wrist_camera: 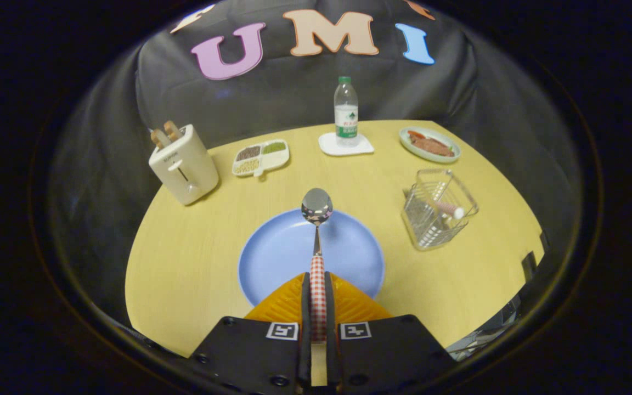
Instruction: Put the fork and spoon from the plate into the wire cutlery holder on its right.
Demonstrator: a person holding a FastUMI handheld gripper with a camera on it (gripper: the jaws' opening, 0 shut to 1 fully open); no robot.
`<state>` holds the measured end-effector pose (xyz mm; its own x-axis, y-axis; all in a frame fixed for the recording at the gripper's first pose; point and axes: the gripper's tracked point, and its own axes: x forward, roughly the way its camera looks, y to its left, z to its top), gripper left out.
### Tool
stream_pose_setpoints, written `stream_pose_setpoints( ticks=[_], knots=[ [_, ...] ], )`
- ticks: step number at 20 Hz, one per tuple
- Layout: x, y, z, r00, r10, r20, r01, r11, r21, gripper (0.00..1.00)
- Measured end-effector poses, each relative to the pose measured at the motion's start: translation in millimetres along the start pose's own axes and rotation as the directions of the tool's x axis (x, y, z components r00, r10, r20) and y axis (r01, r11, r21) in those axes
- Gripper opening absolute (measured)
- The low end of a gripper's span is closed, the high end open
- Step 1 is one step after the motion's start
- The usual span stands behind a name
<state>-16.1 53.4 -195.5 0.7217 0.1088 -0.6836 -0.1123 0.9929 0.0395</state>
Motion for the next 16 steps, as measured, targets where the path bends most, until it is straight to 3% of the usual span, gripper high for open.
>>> stream_pose_setpoints(
  ticks=[4, 10, 16],
  knots=[
    [-27.0, -47.4, 46.9, 1.000, -0.016, -0.001, 0.016, 0.998, 0.056, 0.14],
    [-41.5, -104.5, 77.6, 0.988, 0.027, -0.152, 0.001, 0.983, 0.184, 0.14],
    [-38.3, -153.9, 71.3, 0.928, -0.026, -0.372, 0.075, 0.990, 0.117, 0.14]
  ],
)
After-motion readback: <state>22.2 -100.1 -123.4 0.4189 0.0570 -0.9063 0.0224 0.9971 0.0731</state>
